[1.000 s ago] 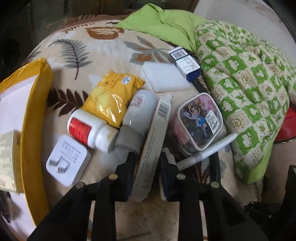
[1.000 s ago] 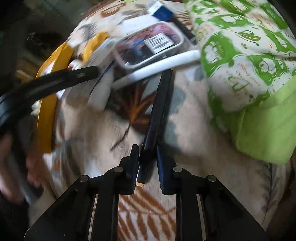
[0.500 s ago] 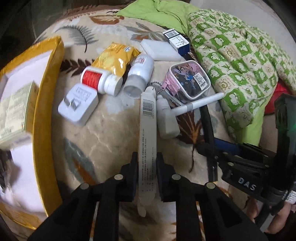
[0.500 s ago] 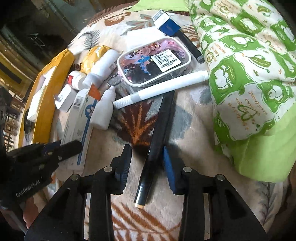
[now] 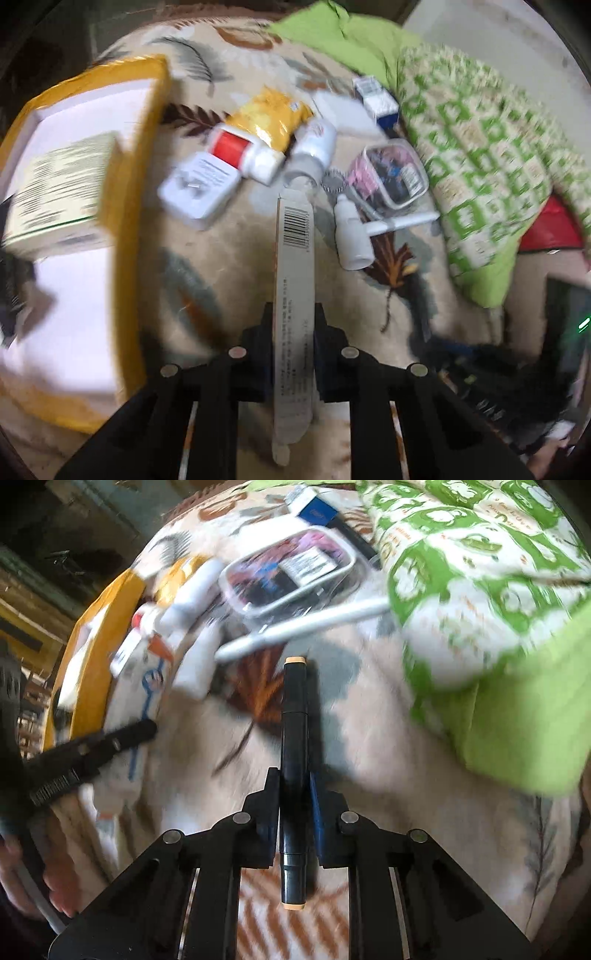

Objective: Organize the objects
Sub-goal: 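Carry the white tube box and black marker over to the tray with both tools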

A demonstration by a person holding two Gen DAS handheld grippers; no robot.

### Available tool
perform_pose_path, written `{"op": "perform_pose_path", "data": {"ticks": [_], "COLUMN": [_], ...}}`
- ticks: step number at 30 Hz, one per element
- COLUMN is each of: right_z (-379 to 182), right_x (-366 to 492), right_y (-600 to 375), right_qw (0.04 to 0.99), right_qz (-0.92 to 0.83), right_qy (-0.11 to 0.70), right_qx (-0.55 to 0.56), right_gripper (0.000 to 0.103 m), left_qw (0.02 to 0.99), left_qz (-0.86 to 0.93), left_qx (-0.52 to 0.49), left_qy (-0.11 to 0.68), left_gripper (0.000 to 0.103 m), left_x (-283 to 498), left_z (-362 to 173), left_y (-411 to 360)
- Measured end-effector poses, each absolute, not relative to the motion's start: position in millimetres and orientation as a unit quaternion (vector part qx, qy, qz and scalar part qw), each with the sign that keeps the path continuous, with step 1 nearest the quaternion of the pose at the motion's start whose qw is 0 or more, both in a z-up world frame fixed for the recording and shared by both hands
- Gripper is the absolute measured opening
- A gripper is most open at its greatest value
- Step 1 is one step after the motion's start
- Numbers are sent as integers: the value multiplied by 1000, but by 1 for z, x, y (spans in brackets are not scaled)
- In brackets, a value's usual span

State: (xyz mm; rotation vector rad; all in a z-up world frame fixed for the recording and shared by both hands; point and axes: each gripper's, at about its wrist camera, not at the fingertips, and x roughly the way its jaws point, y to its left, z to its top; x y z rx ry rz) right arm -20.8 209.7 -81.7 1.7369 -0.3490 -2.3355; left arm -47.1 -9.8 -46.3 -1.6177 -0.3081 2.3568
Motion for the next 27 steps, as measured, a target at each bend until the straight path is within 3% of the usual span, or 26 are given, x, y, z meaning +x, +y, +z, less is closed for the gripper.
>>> {"op": "perform_pose_path", "data": {"ticks": [8, 15, 20, 27], "right_z": [-30, 13, 17, 7], "right_x": [-2, -47, -108, -196], "right_y": [146, 66, 15, -43], "right_qw": [189, 253, 265, 261], "right_qz": [-810, -817, -813, -818], "right_qy": [-115, -103, -86, -48], "right_qx": [544, 507, 512, 511], "right_gripper": [15, 15, 15, 15], "left_qw": [100, 42, 13, 21], "left_qz": [836, 849, 844, 834], "left_qx": [-512, -484, -481, -500], "left_qy": [-172, -210, -235, -233], "left_gripper": [16, 16, 16, 16], "left_x": [-19, -46, -97, -168], "left_z": [8, 34, 29, -7], "left_y": [-103, -194, -249, -267]}}
